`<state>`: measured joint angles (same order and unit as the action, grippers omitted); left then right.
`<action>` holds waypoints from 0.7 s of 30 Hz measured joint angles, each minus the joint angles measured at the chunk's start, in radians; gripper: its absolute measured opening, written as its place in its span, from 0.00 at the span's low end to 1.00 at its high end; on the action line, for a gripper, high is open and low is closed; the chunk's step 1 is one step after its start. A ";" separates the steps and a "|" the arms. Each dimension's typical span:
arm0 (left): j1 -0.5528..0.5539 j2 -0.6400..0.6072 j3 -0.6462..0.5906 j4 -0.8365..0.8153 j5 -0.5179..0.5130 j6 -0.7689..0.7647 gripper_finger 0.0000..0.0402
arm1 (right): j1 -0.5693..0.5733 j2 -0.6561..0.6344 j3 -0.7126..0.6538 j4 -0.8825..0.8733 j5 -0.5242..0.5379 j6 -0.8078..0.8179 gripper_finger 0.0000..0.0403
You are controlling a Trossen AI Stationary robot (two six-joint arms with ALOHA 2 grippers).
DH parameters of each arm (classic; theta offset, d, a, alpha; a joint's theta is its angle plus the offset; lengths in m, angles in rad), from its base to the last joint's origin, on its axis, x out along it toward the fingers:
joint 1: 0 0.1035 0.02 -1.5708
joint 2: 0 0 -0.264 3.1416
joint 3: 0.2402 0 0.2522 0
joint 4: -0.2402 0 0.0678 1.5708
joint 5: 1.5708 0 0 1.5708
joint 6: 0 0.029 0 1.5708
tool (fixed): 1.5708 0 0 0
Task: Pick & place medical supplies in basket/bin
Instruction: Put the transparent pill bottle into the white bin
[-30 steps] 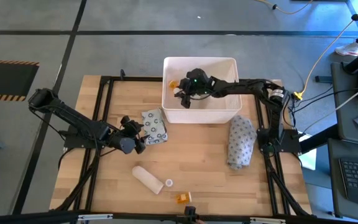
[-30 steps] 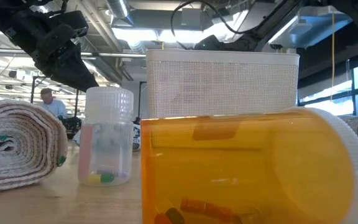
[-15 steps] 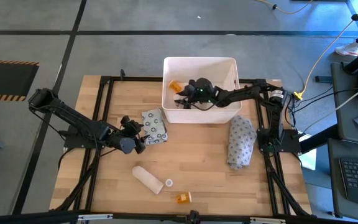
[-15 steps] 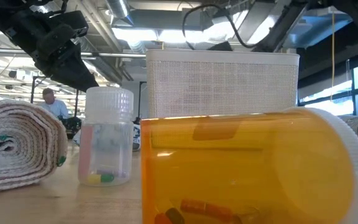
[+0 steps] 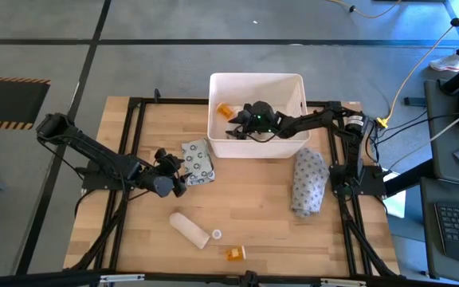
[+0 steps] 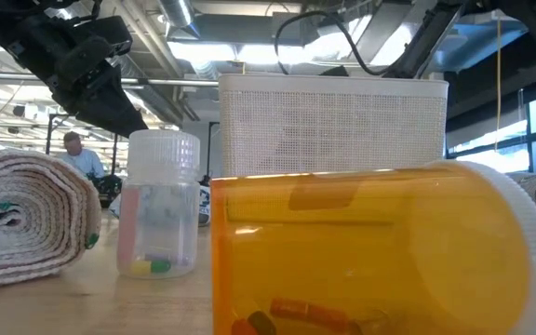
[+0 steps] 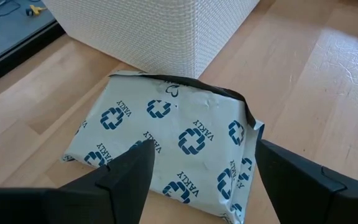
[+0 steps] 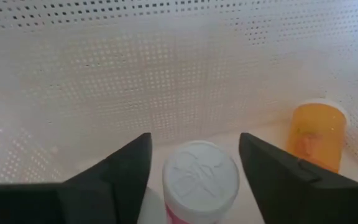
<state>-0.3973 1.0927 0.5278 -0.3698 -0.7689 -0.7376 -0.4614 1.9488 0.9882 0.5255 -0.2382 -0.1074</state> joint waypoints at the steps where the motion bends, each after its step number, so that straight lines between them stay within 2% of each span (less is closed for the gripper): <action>1: 0.000 0.000 0.000 0.000 0.000 0.000 0.68 | 0.000 0.000 0.000 0.001 0.000 -0.001 0.63; 6: 0.000 0.000 0.000 0.000 0.000 0.000 0.67 | 0.000 -0.010 0.014 0.007 0.034 0.023 0.72; 11: 0.000 0.000 0.000 0.001 0.001 0.000 0.67 | 0.000 -0.077 0.030 0.007 0.062 -0.010 0.73; 15: 0.000 0.000 0.000 0.003 0.000 0.000 0.67 | 0.000 -0.172 0.030 0.004 0.113 -0.009 0.73; 21: 0.000 0.000 0.000 0.004 0.002 0.000 0.67 | 0.019 -0.365 0.030 -0.028 0.116 -0.042 0.73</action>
<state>-0.3973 1.0928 0.5281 -0.3660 -0.7666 -0.7380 -0.4426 1.5838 1.0184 0.4971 -0.1226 -0.1491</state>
